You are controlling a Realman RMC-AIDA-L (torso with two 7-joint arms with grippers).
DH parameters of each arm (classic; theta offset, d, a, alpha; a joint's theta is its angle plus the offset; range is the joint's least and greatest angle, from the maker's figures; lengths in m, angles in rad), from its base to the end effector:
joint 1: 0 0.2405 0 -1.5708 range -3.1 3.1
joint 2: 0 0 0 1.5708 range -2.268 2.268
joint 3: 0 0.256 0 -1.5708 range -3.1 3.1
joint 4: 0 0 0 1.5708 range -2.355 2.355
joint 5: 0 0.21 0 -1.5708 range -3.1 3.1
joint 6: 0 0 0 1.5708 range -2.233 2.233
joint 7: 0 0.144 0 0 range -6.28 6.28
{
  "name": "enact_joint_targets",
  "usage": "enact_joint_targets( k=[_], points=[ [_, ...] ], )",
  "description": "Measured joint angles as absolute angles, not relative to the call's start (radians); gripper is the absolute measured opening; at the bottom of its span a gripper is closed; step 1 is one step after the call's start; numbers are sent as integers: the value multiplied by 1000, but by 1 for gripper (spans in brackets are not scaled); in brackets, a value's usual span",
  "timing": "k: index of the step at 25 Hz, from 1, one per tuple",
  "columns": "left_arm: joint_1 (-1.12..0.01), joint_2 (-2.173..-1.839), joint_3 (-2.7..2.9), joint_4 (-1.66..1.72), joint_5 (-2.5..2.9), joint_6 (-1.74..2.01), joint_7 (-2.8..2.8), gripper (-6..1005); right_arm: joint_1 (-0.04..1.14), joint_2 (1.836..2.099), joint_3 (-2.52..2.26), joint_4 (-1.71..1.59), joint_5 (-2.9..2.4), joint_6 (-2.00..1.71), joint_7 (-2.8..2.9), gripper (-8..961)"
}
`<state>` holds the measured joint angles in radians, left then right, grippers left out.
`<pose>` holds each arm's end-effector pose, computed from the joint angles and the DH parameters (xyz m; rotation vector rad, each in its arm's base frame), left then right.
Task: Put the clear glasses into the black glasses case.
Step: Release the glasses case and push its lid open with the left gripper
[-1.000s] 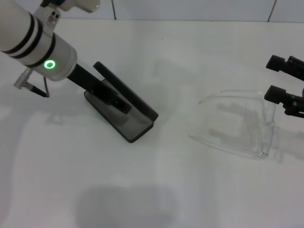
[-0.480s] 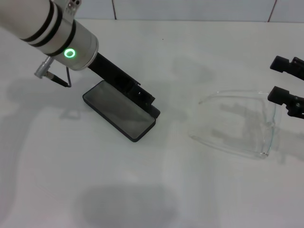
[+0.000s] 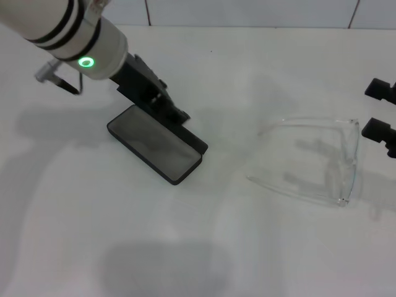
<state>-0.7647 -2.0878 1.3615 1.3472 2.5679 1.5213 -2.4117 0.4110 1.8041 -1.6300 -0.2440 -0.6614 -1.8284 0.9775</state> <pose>-0.1147 0.3832 -0.0010 -2.7027 -0.5170 0.3995 0.2775 0.2771 0.0570 -2.4890 0.3851 1.3658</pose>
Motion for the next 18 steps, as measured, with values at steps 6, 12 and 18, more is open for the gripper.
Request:
enact_joint_targets(
  k=[6,12,18],
  points=[
    [-678,-2088,1534,1543,2709,1522,-2308,813,404,1805,-1627,-240,-661,-1847,977,839],
    [-607,-2085,1746,1638,2831,1514,-2235,813,399,1811,-1602,-235,-662,-1847,977,838],
    [-542,-2080,1785,1744,2833,1451,-2037,813,399,1820,-1570,-234,-662,-1822,987,837]
  ],
)
